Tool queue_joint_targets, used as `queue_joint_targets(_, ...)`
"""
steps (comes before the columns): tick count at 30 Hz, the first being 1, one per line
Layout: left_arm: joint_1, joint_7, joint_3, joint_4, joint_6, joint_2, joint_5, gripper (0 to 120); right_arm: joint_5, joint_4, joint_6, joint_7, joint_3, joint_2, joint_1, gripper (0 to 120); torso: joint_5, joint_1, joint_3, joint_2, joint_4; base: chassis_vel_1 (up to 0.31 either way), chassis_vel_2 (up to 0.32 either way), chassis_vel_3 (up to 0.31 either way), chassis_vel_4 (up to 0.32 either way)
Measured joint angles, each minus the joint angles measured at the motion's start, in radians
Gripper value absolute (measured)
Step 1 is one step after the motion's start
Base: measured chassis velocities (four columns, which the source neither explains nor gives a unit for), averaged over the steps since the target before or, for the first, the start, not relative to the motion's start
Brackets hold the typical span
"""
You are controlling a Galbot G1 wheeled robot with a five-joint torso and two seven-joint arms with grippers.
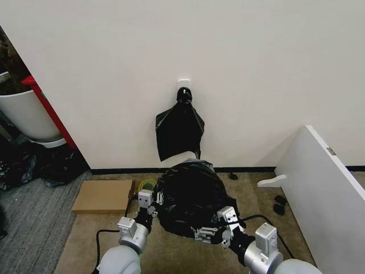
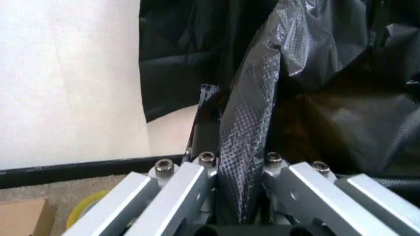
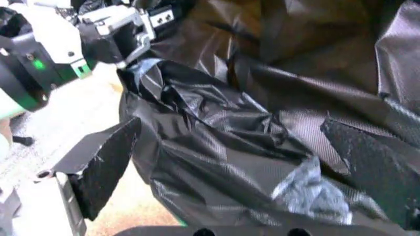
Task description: Place the garbage bag over the trash bin.
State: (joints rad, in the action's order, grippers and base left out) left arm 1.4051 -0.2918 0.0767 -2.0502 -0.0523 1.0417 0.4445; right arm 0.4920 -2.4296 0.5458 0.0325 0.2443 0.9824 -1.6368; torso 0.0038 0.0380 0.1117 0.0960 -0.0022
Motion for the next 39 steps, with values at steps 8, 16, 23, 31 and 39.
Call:
queue_joint_targets(8,-0.009,0.011,-0.003,0.010,-0.014,0.000,-0.001,1,0.034,0.011,-0.001,0.001,0.015,-0.001,0.004,89,-0.0001,0.000,0.000,0.000,-0.0001,0.000,0.000,0.000,0.000)
queue_joint_targets(16,-0.005,0.017,-0.003,0.009,-0.023,-0.002,-0.004,1,0.104,0.017,0.008,0.007,0.027,0.002,0.009,59,-0.0001,0.000,0.000,0.000,0.0000,0.000,0.000,0.000,0.000)
queue_joint_targets(23,0.007,0.021,0.002,0.003,-0.037,-0.001,-0.011,1,0.065,0.034,0.003,0.008,0.024,-0.003,0.006,34,-0.0001,0.000,0.000,0.000,-0.0001,0.000,0.000,0.000,0.000)
queue_joint_targets(31,0.006,0.020,0.003,-0.004,-0.038,-0.001,-0.012,1,0.061,0.026,0.021,0.008,0.019,-0.010,0.001,10,-0.0001,0.000,0.000,0.000,-0.0001,0.000,0.000,0.000,0.000)
queue_joint_targets(39,0.004,0.002,0.005,-0.005,-0.028,0.003,-0.002,1,0.059,0.010,0.025,-0.014,0.027,-0.019,-0.011,0,-0.0001,0.000,0.000,0.000,-0.0001,0.000,0.000,0.000,0.000)
